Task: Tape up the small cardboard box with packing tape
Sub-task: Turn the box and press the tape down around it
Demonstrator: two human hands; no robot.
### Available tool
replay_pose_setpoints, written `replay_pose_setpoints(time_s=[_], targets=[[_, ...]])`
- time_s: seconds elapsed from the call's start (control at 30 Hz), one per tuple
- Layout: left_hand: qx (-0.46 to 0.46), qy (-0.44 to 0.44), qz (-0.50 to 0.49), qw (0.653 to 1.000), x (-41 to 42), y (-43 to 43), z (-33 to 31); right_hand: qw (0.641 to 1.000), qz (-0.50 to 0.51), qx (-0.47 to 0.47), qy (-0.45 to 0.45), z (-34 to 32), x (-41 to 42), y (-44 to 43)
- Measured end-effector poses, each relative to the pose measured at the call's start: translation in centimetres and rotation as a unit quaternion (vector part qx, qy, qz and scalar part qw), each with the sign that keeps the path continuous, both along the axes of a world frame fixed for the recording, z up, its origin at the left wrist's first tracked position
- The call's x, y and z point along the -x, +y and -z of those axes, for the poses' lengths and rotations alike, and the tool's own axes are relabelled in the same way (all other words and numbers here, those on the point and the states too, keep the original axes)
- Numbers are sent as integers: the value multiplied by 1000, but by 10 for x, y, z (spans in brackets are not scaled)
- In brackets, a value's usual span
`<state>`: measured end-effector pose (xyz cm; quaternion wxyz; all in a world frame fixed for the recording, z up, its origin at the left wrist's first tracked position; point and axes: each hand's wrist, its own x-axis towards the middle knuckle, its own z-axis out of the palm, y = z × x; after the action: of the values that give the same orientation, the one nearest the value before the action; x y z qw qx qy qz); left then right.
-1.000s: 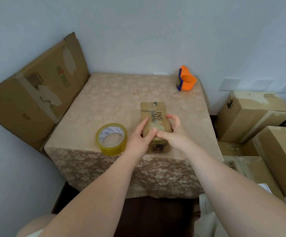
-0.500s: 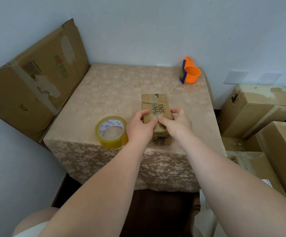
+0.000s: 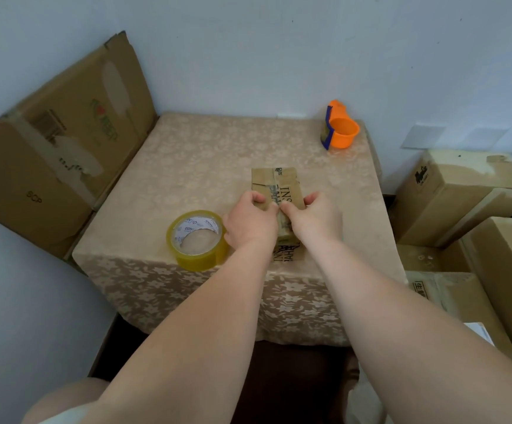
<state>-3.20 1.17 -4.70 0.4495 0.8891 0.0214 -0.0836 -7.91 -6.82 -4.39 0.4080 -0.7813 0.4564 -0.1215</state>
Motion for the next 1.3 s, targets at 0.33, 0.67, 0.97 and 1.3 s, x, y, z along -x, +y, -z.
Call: replay_pose_setpoints(time_s=[0.33, 0.67, 0.97, 1.3], targets=[[-54, -34, 20, 998, -1, 1, -15, 998, -58, 18, -23, -10, 12, 1], [54, 26, 234, 970, 8, 43, -3, 973, -200, -88, -80, -9, 41, 5], [-36, -34, 198, 979, -9, 22, -9, 988, -137, -52, -52, 1, 9, -7], [-254, -110, 265, 924, -74, -17, -4, 991, -120, -9, -56, 14, -58, -44]])
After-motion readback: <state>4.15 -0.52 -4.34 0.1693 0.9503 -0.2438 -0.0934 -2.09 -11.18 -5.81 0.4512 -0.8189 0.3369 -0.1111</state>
